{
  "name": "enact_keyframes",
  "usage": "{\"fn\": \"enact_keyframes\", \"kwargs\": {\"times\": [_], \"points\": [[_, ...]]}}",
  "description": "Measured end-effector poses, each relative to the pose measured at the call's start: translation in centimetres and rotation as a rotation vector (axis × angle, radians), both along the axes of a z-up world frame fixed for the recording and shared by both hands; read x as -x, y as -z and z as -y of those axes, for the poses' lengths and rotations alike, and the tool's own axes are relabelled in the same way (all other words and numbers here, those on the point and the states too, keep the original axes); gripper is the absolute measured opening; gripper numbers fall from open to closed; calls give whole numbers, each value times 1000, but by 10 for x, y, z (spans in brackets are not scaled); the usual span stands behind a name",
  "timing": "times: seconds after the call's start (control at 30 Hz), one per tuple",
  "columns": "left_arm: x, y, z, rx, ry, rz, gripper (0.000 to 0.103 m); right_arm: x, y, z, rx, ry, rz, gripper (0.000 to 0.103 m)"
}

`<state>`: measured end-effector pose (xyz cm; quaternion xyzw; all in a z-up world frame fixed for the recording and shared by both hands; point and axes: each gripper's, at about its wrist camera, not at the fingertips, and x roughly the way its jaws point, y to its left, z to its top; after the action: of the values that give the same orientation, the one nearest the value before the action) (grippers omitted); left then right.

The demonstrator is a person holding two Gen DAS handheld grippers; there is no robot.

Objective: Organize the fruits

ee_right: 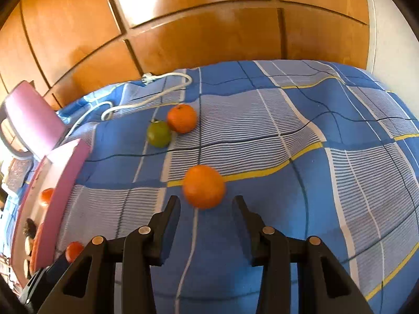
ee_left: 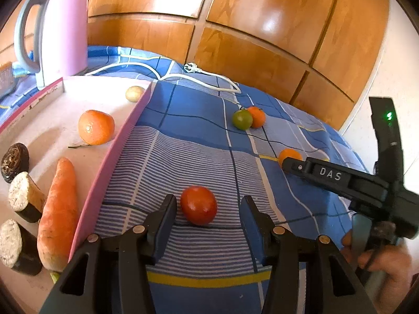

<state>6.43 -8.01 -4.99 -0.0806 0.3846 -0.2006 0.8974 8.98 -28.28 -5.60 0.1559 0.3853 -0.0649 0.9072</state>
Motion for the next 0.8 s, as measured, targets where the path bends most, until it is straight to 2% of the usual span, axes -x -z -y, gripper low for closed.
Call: {"fn": "enact_keyframes", "kwargs": {"times": [0.2,0.27,0.3,0.37,0.4,0.63,0.8], "points": [[-2,0,0,3,8,-4,49,-11,4,5,-18,8,10,42],[-3,0,0,0,4,-3,42,-12,4,7,-28,14,12,41],[-4,0,0,0,5,-4,41,-12,4,6,-28,13,15,35],[-4,1,0,-8,2,-2,32,-12,4,5,-18,6,12,34],[-5,1,0,-10,2,-2,30,-12,3,4,-8,1,10,34],[-6,2,2,-30,0,6,27,-13,2,-8,31,-47,4,34],[2,-1,3,-67,-2,40,26,-9,1,-15,41,-79,5,33]]}}
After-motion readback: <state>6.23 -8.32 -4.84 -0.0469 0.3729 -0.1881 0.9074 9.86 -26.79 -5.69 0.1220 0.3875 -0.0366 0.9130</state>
